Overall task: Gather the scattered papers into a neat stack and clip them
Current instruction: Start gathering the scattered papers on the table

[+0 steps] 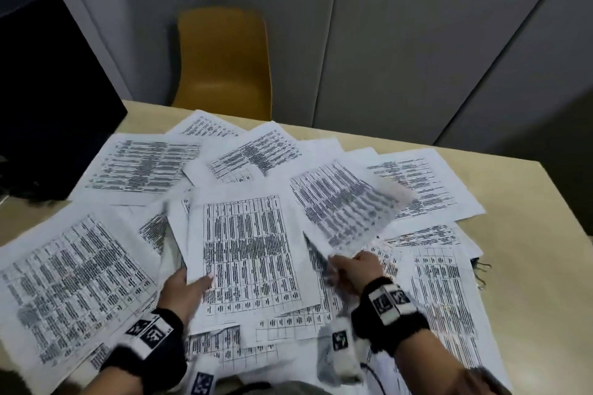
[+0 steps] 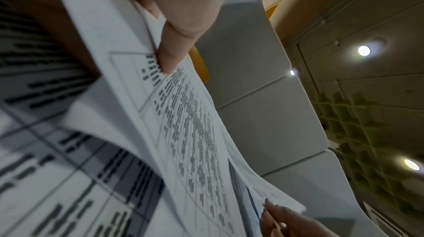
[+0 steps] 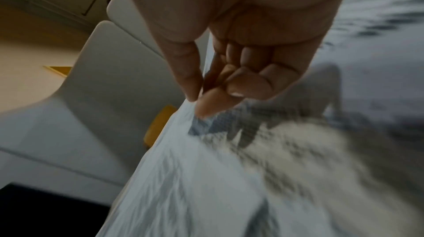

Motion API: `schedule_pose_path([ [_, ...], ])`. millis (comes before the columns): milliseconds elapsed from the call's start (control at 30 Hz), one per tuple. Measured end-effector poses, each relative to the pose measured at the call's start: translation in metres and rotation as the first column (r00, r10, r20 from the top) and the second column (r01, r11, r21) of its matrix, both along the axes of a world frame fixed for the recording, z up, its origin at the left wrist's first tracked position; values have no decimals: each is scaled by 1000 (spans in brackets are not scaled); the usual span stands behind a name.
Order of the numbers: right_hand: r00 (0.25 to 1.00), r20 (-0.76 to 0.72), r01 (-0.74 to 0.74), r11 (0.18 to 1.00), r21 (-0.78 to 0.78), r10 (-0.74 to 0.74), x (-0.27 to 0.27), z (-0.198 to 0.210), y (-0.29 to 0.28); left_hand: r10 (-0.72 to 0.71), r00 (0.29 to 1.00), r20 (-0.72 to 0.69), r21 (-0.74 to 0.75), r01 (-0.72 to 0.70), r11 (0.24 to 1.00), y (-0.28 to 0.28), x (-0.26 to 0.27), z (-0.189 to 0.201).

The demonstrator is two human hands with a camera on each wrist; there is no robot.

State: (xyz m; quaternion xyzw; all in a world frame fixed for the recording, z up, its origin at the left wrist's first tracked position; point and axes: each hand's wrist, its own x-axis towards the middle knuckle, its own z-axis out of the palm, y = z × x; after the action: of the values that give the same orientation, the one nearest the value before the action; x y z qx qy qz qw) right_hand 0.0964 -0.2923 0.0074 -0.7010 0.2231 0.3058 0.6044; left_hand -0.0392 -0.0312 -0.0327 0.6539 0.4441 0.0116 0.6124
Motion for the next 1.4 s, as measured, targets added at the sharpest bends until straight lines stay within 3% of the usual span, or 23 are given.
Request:
schedule_pose_path([
  [200,911,-149,-369,922,117,383,-47,12,17,-94,995,20,-38,95,995,0,13,11],
  [333,768,-61,-640,768,-19,638,-43,44,-11,-89,996,-4,58,89,994,13,12,7],
  [400,836,66,-517,822,-240,545,-35,55,-30,-95,995,-12,89,96,991,18,10,2],
  [433,898,151,-342,872,-351,413,-28,54,-39,-108,994,-7,89,109,990,20,10,1],
  [467,933,212,-166,871,-463,290,-18,51,-48,-116,993,0,97,116,989,21,8,1],
  [500,952,227,-36,809,-586,207,-9,47,-54,-114,994,1,87,113,990,21,10,1],
  [567,983,135,16,677,-735,123,2,35,-58,-118,993,7,51,118,992,21,11,0],
  [633,996,80,29,688,-725,42,5,28,-52,-124,992,-5,23,124,992,21,12,-2],
  [733,987,143,146,781,-607,-74,2,18,-40,-158,987,-21,-53,156,986,25,16,-10],
  [833,974,191,209,816,-540,-123,-6,12,-32,-142,990,-16,-121,139,983,21,18,-10],
  [933,954,293,225,782,-581,-57,-13,8,-30,-142,989,-27,-114,138,984,24,17,-18],
  [1067,889,446,353,781,-516,-107,-18,15,-34,-145,989,-39,-149,138,979,20,18,-2],
  [1133,897,435,317,797,-515,-76,-19,17,-37,-143,990,-18,-197,137,971,17,19,1],
  [1233,959,254,29,850,-525,124,-24,12,-31,-129,991,16,-299,128,946,16,21,5],
  [1333,928,148,-215,815,-539,342,-36,0,-16,-176,984,17,-333,171,927,19,22,-6],
  [1400,896,148,-272,782,-561,418,-42,-2,-8,-239,971,6,-288,230,930,16,24,-4],
])
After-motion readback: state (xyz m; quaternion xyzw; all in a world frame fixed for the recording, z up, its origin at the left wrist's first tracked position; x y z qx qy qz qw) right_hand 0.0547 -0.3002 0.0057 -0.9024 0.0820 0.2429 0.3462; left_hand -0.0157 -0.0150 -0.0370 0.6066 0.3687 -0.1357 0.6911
